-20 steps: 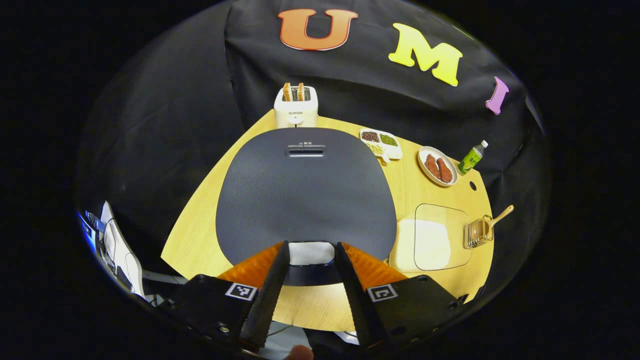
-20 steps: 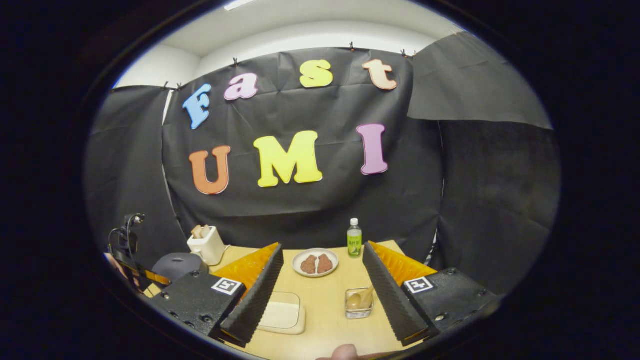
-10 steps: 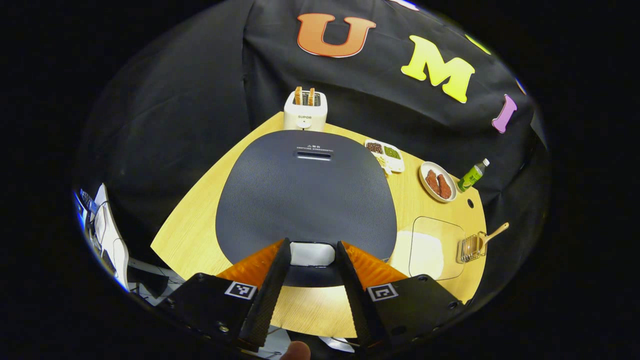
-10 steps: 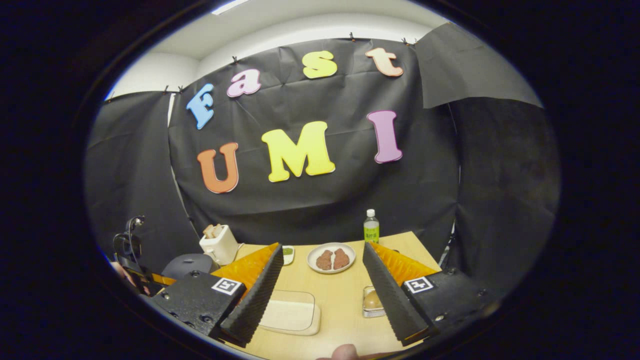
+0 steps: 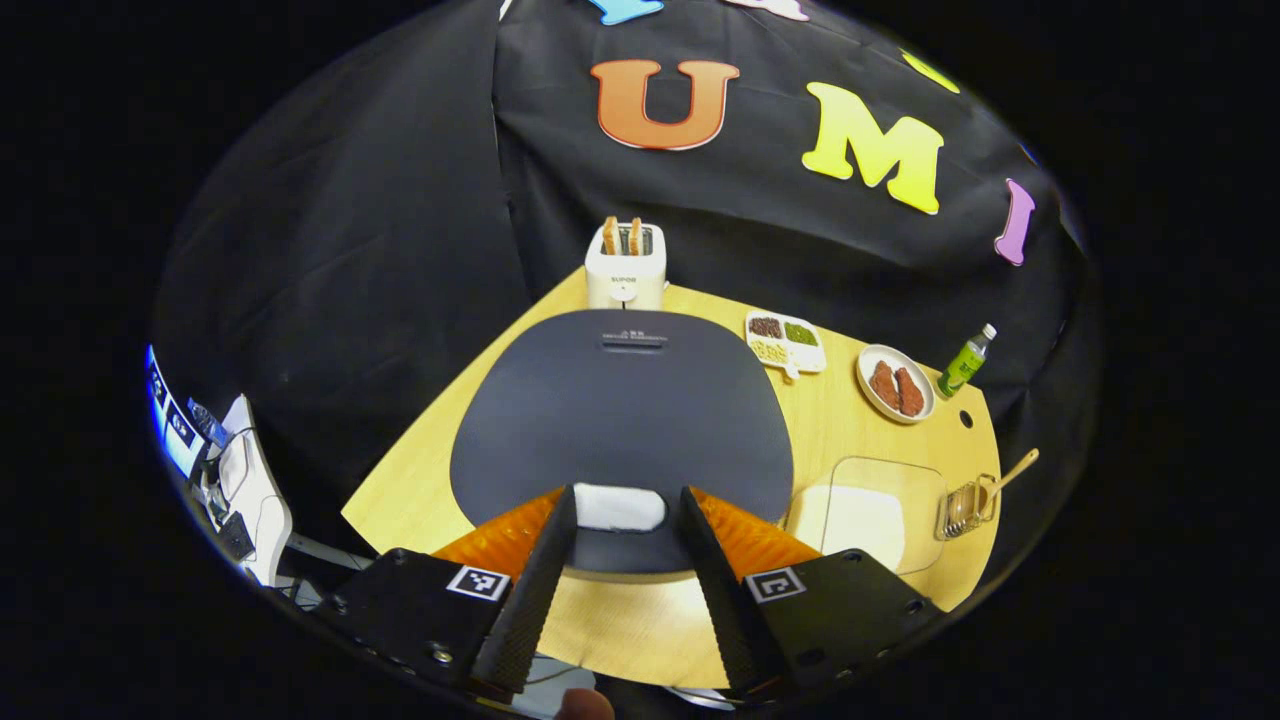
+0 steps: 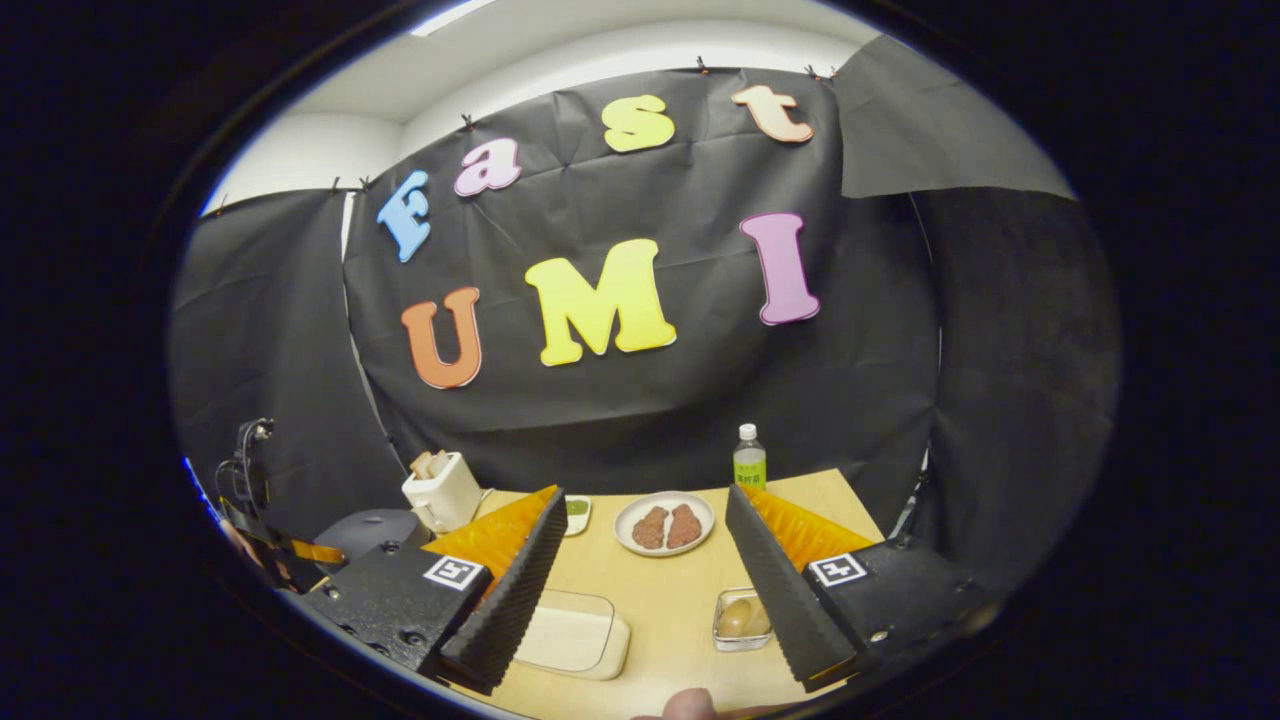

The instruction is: Close the left gripper, press the button to open the rice cooker; take a wooden spoon from the chopstick holder with the right hand, scoop a spoonful of rice and pour it into the rice cooker, then put the wooden spoon back into the chopstick holder.

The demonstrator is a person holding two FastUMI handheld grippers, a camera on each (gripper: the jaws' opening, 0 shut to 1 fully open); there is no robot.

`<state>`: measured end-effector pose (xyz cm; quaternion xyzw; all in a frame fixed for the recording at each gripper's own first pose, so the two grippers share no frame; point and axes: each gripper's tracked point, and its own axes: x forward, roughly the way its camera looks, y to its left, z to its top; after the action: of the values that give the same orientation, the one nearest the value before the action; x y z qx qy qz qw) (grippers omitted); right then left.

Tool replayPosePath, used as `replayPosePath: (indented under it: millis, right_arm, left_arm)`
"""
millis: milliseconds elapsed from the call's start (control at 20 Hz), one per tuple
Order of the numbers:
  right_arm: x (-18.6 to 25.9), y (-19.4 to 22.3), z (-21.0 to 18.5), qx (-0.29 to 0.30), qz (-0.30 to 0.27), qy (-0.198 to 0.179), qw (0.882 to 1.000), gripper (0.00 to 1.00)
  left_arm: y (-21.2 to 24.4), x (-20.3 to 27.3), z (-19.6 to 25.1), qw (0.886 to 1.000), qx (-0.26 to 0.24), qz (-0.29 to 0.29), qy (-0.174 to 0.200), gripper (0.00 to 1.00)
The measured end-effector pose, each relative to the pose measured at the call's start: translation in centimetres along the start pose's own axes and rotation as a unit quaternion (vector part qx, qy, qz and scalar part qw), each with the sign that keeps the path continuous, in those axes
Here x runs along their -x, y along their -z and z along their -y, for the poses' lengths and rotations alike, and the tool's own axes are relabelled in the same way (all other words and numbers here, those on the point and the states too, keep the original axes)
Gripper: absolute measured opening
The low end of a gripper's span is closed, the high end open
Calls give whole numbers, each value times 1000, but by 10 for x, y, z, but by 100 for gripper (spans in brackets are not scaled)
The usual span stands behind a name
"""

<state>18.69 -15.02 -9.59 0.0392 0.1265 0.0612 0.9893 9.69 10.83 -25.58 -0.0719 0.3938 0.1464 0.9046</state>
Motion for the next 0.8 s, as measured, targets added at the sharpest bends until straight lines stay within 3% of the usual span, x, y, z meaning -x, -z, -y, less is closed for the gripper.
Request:
replayPosePath:
  millis: [450, 800]
  right_arm:
    - [-7, 0, -12, 9, -3, -28, 1000, 100]
    - [12, -10, -15, 13, 8, -15, 1000, 99]
  left_arm:
    - [26, -12, -3, 998, 34, -47, 8, 73]
    - [16, -11, -2, 1000, 27, 10, -3, 72]
